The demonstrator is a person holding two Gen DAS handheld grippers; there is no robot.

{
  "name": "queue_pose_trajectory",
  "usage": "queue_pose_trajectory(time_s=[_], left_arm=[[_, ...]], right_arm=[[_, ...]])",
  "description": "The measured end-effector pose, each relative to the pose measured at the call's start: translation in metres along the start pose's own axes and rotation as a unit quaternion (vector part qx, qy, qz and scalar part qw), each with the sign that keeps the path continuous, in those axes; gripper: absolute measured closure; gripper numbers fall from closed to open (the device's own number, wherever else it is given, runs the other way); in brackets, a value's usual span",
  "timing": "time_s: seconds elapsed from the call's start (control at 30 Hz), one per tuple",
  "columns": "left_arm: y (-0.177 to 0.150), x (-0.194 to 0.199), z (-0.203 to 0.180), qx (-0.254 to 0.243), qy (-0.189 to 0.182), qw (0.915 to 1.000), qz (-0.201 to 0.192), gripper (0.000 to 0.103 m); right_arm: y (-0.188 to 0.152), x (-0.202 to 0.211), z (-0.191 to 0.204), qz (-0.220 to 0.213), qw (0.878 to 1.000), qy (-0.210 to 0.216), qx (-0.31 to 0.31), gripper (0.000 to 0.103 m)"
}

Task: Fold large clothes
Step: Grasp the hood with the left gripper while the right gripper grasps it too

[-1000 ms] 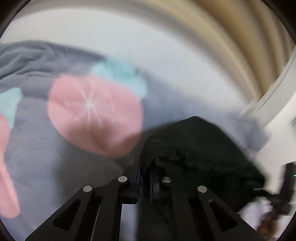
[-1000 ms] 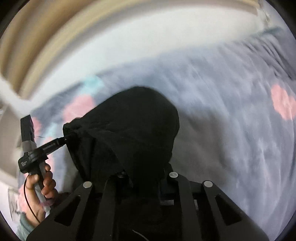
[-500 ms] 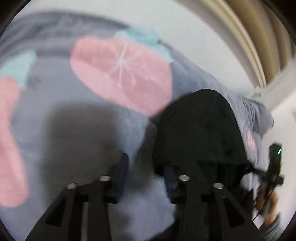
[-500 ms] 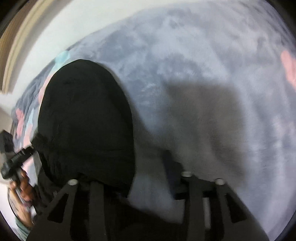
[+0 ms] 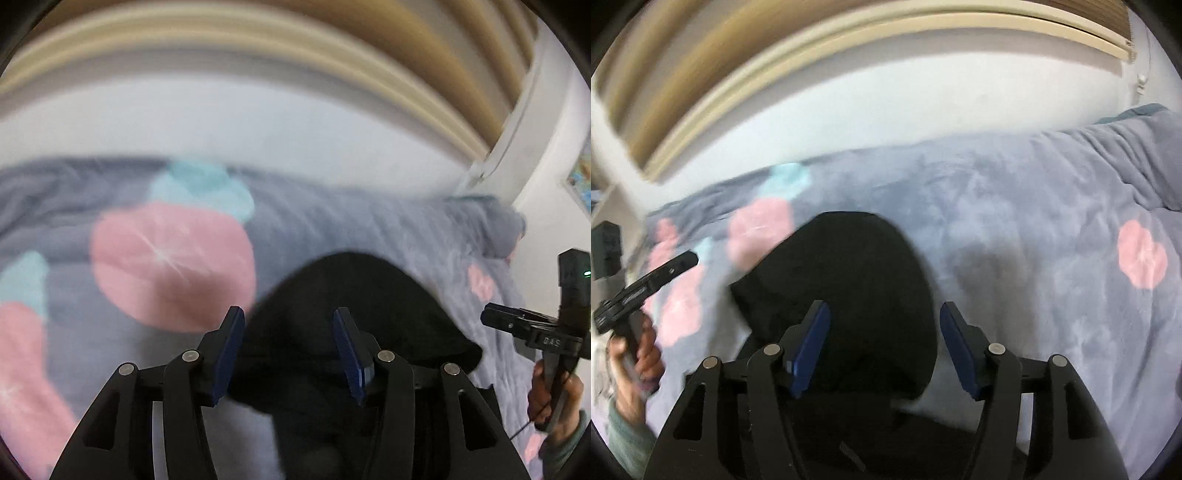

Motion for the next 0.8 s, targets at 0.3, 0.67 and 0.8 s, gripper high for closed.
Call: queue_pose_trajectory(time_s=[0.3, 0.67, 0.8], left_arm=[[-0.069, -0.073, 0.037, -0.033, 0.078, 0.992, 0.094, 0.044], [-0.057, -0.038, 0.045, -0.01, 0.05, 0.9963, 0.069, 0.035], [-0.027, -0.005, 0.032, -0.001, -0.006, 0.9995, 0.031, 0.035]], right_arm=[[-0.065, -0.099, -0.023, 0.122, 0.992, 0.01, -0.042, 0.038], [-0.072, -0.096, -0.029, 0.124, 0.991, 0.022, -0.04, 0.031], [-0.054, -0.068, -0.028, 0.091, 0.995, 0.031, -0.02, 0.031]])
Point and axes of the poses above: each gripper's, at about its wrist camera, not at the fingertips, and x roughly against the way its jaws point, z to its left, y to its top, the point moved 7 cm from there along -x, roughly the way its jaws point, and after that the axes turned 13 degrees about x, right-handed, at the moved point
